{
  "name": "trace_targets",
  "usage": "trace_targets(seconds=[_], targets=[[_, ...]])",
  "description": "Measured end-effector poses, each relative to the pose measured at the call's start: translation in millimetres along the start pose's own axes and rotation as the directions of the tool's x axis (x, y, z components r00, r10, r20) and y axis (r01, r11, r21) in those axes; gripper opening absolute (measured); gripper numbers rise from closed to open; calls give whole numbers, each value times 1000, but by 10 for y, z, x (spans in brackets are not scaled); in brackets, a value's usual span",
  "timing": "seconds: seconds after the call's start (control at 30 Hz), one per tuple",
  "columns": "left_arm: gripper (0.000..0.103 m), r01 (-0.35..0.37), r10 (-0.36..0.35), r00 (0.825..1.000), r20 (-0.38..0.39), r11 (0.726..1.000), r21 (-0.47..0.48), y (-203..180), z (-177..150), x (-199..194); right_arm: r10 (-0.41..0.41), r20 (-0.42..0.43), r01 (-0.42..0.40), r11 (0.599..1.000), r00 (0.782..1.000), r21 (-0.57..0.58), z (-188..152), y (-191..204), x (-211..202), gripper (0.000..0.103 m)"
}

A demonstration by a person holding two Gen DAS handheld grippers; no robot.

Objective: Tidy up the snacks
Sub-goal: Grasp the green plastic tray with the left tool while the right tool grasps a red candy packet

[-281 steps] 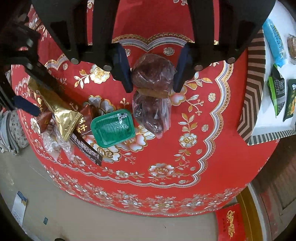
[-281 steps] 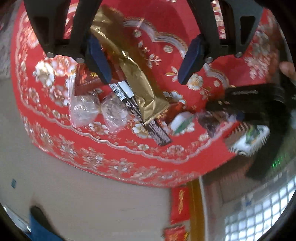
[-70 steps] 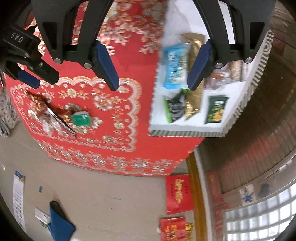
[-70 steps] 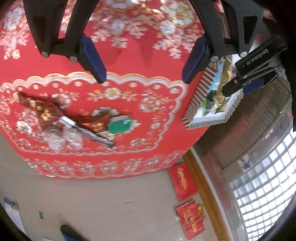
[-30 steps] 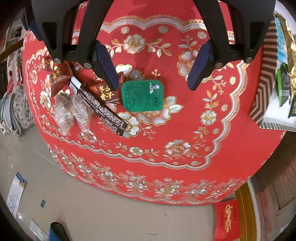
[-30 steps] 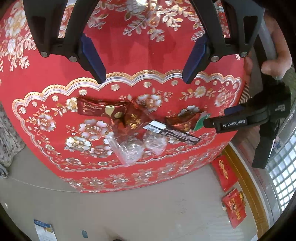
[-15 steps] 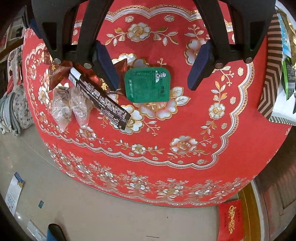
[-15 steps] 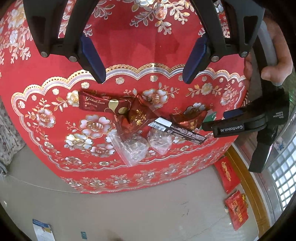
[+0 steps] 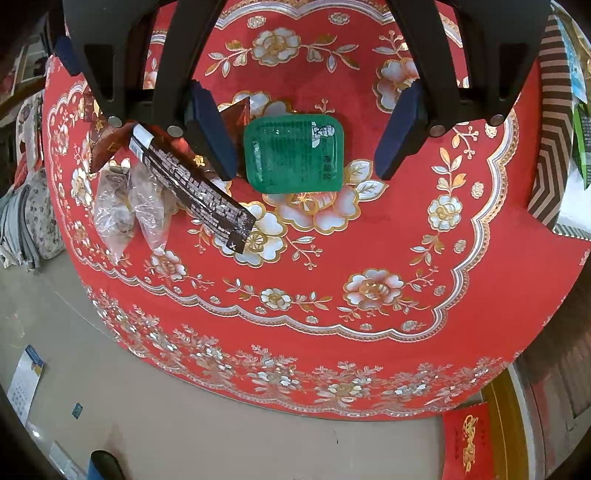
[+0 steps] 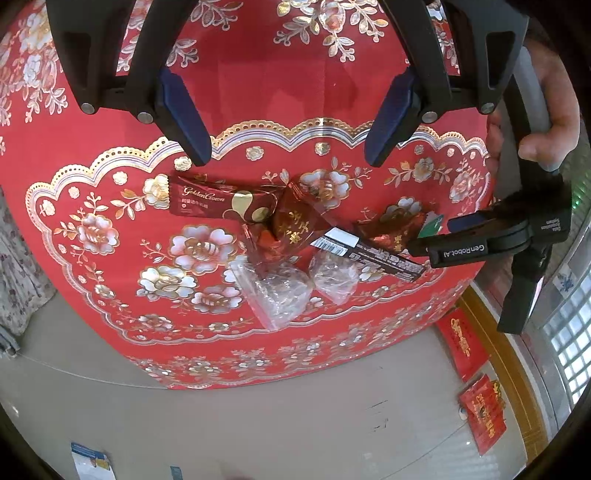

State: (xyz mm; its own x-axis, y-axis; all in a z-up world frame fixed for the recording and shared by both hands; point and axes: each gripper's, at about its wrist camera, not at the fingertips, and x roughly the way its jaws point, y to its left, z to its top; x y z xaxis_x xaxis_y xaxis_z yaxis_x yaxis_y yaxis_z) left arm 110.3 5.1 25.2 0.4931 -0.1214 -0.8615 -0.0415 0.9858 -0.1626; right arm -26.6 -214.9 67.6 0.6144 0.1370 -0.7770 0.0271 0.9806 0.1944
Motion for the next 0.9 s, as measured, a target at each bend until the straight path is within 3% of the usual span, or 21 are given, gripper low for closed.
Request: trace_targets(seconds=[0.27, 0.33, 0.37, 0.43, 0.6, 0.8, 0.9], targets=[[76, 50, -50, 999, -8, 998, -29, 70, 10, 36, 5, 1, -5, 1000, 1000, 14, 10, -40, 12, 86], [71, 60, -60, 998, -8, 998, -30, 81, 1, 39, 7, 4, -7, 1000, 1000, 27, 22, -77, 4, 86], [61, 62, -62, 998, -10, 998, -25, 82, -8, 42, 5, 7, -5, 999, 1000, 34, 29, -96, -2, 86], [53, 70, -70, 998, -4, 997, -13, 70, -26, 28, -3, 10, 3, 999, 1000, 44, 46, -133, -3, 86], [52, 52, -52, 998, 19, 999, 15, 45, -102, -43, -10, 8, 9, 999, 1000, 39, 91, -122, 43, 86], [52, 50, -50, 999, 18, 999, 15, 106, -155, -122, 65, -9, -63, 986, 998, 152, 339, -189, 226, 86], [52, 55, -55, 998, 17, 998, 16, 134, -183, -155, 59, -33, -52, 986, 998, 161, 447, -200, 363, 86]])
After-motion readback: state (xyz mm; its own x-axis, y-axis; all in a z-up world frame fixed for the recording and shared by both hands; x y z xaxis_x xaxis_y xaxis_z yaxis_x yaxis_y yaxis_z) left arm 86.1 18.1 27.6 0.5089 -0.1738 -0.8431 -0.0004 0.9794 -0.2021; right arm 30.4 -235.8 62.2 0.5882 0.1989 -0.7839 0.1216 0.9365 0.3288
